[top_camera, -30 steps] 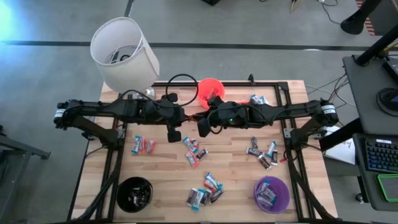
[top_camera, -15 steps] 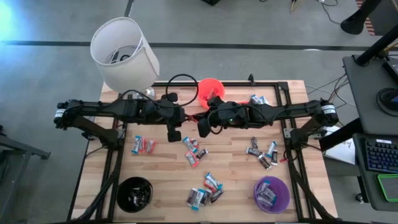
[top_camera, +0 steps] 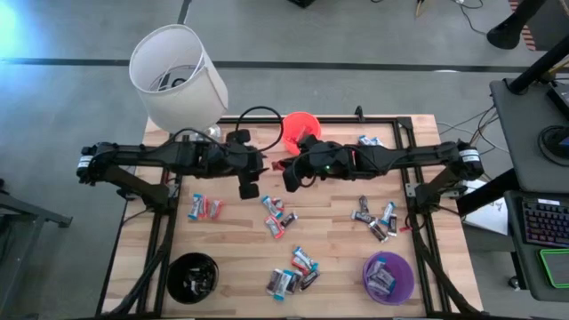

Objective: Organize candy in baskets
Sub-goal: Put the orange chocolate into the orange bucket

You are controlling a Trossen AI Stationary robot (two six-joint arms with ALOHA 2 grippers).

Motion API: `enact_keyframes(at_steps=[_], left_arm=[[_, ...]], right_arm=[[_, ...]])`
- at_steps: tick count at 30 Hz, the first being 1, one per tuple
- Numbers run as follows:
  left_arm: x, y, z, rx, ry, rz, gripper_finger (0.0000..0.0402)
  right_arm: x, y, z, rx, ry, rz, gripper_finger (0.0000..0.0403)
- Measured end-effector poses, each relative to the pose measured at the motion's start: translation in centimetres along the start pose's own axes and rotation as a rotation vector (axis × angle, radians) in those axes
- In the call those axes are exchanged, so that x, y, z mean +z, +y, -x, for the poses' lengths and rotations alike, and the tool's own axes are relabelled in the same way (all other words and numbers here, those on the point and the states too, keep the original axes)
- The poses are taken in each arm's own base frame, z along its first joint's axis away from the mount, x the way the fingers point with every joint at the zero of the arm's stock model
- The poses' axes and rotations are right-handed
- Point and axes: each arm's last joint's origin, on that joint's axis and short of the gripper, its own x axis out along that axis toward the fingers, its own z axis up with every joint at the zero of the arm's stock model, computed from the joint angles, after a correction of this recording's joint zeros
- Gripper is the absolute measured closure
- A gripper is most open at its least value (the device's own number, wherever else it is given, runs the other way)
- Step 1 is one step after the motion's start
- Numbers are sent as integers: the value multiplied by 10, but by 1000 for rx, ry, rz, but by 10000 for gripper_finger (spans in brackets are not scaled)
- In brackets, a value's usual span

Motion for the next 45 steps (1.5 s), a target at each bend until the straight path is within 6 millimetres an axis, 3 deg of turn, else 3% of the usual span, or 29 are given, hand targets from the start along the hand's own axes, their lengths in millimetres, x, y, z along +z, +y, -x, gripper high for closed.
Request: enact_keyframes(at_steps=[7, 19, 29, 36, 45], left_arm=[[-3, 1, 0, 26, 26, -10, 260], [-17, -1, 2, 12, 171, 10, 260], [-20, -1, 3, 11, 199, 22, 260], [-20, -1, 2, 11, 199, 32, 260], [-20, -1, 2, -1, 200, 49, 260]], right_arm=[[7, -15, -4, -52, 10, 27, 394], [32, -76, -14, -275, 69, 79, 394], [53, -123, -25, -315, 106, 75, 394], [52, -151, -45, -370, 158, 93, 392], [43, -164, -65, -372, 221, 97, 349]])
